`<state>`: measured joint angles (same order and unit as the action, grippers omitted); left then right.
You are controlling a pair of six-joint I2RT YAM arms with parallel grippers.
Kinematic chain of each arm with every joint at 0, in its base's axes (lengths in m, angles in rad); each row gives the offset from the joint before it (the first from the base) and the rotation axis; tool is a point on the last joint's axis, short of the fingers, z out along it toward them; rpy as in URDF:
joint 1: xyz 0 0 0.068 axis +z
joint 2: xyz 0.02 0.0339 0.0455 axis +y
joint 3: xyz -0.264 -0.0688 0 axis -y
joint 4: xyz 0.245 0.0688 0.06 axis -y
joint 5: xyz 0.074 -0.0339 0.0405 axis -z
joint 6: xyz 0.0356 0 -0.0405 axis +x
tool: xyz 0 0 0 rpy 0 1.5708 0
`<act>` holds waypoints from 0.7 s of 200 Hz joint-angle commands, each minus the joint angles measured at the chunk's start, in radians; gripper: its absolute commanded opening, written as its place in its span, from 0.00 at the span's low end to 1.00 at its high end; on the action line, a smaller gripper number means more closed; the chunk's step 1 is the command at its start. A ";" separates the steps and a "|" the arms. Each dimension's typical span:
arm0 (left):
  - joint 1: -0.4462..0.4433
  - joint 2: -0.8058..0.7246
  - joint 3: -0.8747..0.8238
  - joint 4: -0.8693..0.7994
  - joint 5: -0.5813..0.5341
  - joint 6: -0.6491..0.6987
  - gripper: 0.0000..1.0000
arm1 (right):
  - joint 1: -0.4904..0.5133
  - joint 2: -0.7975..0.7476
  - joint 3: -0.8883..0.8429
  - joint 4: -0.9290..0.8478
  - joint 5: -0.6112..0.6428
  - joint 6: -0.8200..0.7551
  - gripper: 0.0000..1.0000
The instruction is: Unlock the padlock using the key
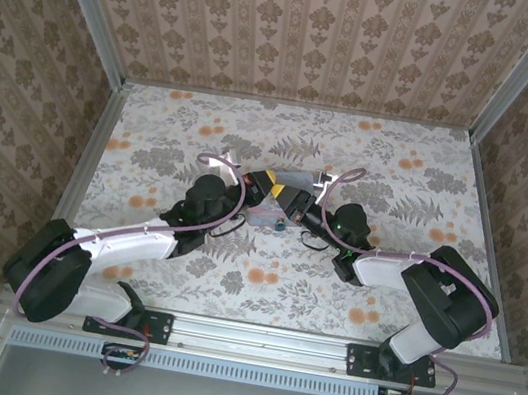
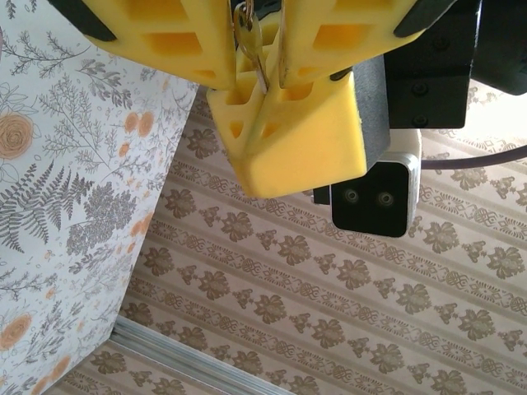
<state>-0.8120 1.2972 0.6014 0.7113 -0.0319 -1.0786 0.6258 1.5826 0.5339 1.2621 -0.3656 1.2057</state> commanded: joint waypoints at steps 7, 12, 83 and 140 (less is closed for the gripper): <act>-0.006 0.013 -0.009 0.044 -0.021 -0.004 0.00 | 0.008 0.013 -0.008 0.057 -0.001 0.004 0.27; -0.007 0.013 -0.008 0.045 -0.022 -0.004 0.00 | 0.008 0.013 -0.009 0.057 -0.001 0.003 0.27; -0.007 0.011 -0.012 0.049 -0.030 -0.003 0.00 | 0.007 0.018 -0.022 0.059 0.005 0.004 0.21; -0.006 0.014 -0.008 0.049 -0.032 0.000 0.00 | 0.009 0.013 -0.029 0.061 0.002 0.005 0.24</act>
<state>-0.8120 1.3033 0.6014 0.7200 -0.0505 -1.0782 0.6273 1.5864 0.5190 1.2770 -0.3656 1.2091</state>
